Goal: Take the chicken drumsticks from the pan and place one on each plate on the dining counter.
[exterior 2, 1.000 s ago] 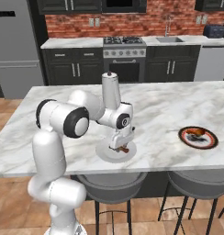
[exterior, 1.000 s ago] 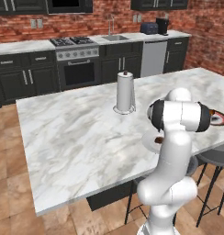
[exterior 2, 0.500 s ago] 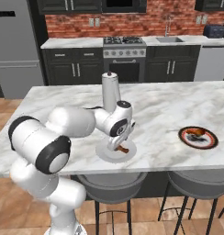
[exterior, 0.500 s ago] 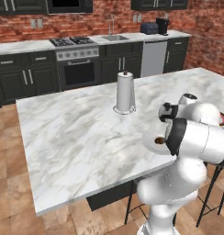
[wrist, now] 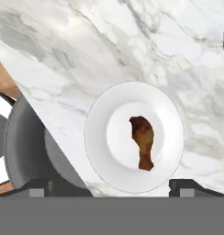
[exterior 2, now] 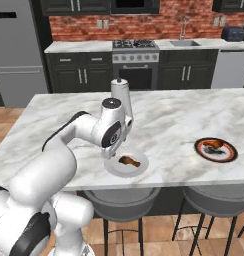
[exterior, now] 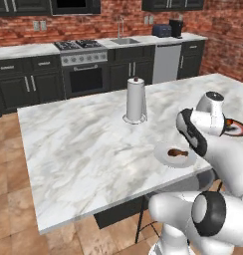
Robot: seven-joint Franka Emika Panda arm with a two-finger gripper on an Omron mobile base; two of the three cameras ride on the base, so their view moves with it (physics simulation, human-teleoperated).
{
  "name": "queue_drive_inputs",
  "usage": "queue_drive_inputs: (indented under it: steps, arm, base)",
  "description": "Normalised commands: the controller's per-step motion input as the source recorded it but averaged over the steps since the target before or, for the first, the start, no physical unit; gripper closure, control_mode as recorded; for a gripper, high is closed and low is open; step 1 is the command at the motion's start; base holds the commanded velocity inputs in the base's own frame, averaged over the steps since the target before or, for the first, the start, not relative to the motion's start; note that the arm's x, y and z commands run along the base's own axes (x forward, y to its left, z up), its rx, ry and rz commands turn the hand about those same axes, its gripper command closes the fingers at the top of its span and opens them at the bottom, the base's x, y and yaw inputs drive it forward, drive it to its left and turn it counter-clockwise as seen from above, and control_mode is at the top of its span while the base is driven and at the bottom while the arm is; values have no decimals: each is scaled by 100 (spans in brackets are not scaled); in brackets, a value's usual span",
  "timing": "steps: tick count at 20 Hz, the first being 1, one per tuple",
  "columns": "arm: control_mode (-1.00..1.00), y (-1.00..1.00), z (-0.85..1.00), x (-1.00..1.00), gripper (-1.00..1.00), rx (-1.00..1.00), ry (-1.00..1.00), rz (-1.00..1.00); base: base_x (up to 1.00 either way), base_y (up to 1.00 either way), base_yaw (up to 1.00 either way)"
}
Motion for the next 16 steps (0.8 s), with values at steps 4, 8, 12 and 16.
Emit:
queue_drive_inputs:
  steps: [4, 8, 12, 16]
  arm:
    - [-100, 90, 95, -100, -100, -37, -6, 16]
    - [-100, 90, 44, -100, -100, -38, -16, 13]
    - [-100, 67, 2, -100, -100, -24, -39, 7]
    - [-100, 20, -6, -100, -100, -6, -41, 1]
  base:
    - [0, 0, 0]
    - [0, 0, 0]
    - [0, 0, 0]
    - [0, 0, 0]
